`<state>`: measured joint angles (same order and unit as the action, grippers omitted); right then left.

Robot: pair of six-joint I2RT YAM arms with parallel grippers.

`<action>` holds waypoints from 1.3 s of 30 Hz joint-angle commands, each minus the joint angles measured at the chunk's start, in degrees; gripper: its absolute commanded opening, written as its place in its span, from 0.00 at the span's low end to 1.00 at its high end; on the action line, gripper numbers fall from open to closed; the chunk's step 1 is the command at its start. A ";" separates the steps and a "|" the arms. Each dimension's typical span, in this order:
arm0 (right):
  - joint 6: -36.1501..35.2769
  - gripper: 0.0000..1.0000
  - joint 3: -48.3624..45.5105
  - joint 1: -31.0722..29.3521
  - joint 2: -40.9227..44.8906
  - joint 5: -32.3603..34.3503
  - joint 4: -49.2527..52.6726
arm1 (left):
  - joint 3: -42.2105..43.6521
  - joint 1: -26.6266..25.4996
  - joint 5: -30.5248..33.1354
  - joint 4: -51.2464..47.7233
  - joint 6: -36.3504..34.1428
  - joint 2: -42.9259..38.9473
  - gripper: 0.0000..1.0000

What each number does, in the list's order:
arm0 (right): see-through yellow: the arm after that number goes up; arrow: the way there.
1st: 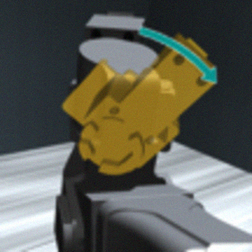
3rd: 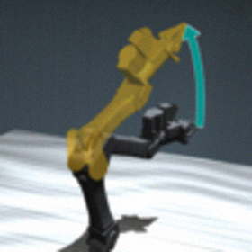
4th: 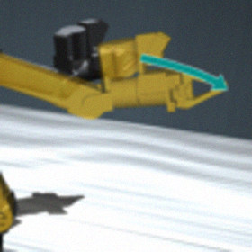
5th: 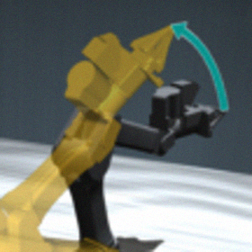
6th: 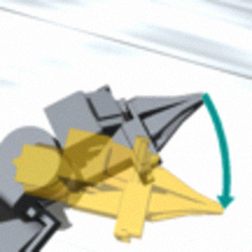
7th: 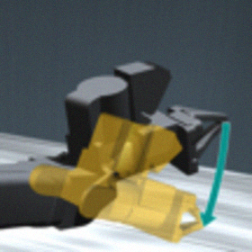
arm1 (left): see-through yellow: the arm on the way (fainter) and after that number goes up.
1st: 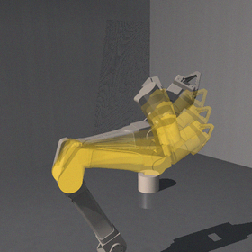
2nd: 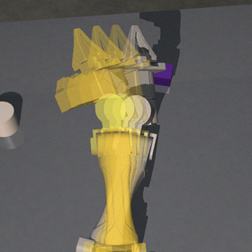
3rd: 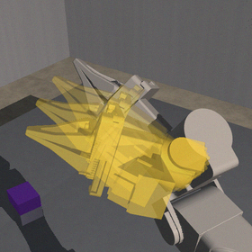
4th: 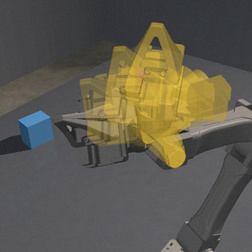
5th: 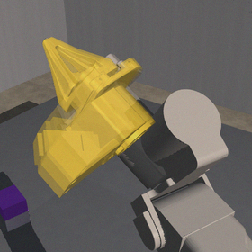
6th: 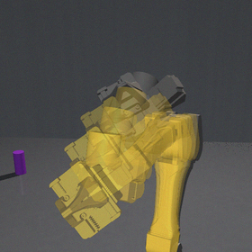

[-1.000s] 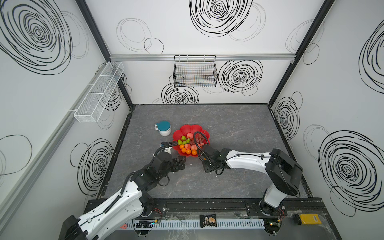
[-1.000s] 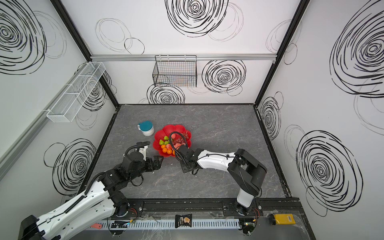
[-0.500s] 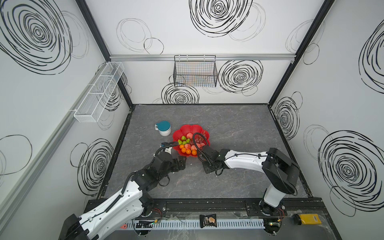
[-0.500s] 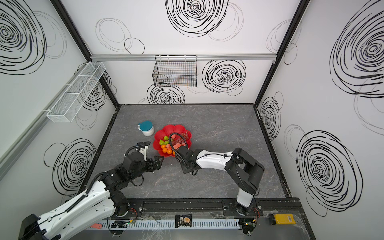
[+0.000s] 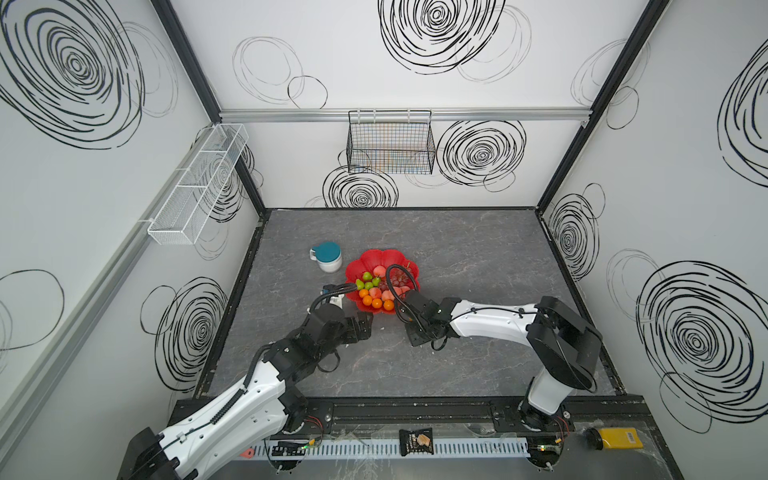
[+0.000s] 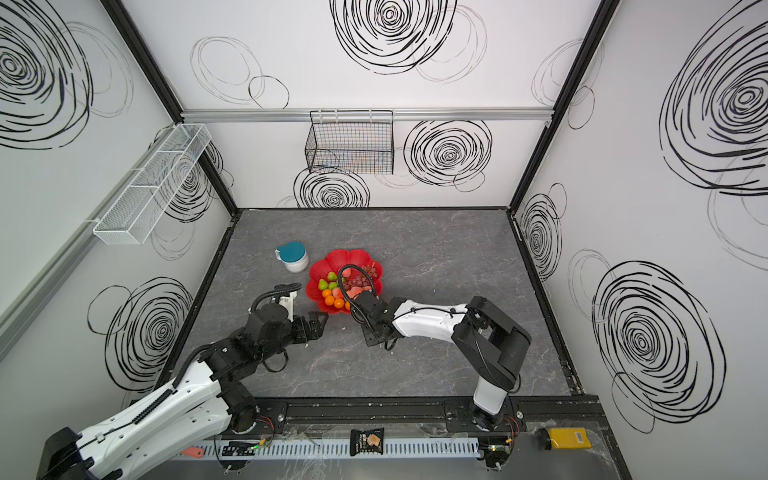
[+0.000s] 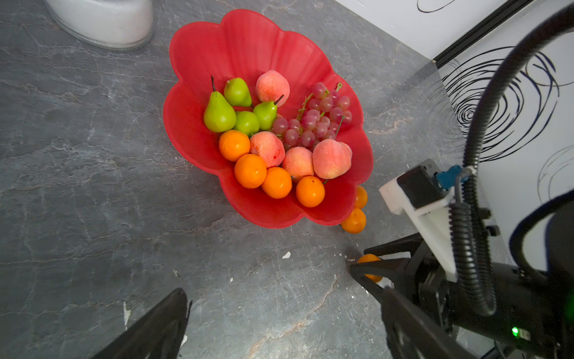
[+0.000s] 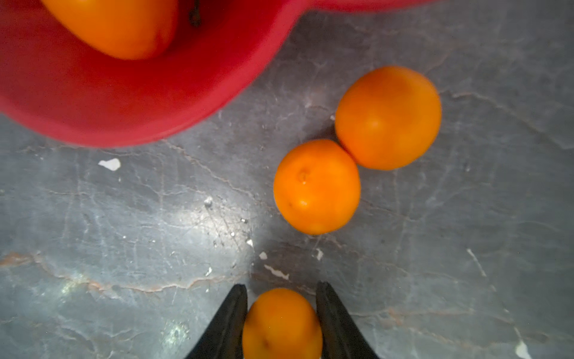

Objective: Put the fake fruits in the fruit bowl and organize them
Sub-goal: 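Close the right gripper on the orange on the table and lift it, then carry the orange over the bowl with the right gripper and open it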

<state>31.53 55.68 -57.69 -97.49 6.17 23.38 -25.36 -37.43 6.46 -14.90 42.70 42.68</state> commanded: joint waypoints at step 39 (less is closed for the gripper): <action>-6.39 0.38 27.78 1.51 -13.95 -4.35 2.14 | 5.07 17.42 -11.90 11.99 2.39 -0.47 1.00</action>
<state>25.82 81.32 -56.66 -110.17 1.89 22.94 -20.99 -20.80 -4.32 -3.81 45.41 43.22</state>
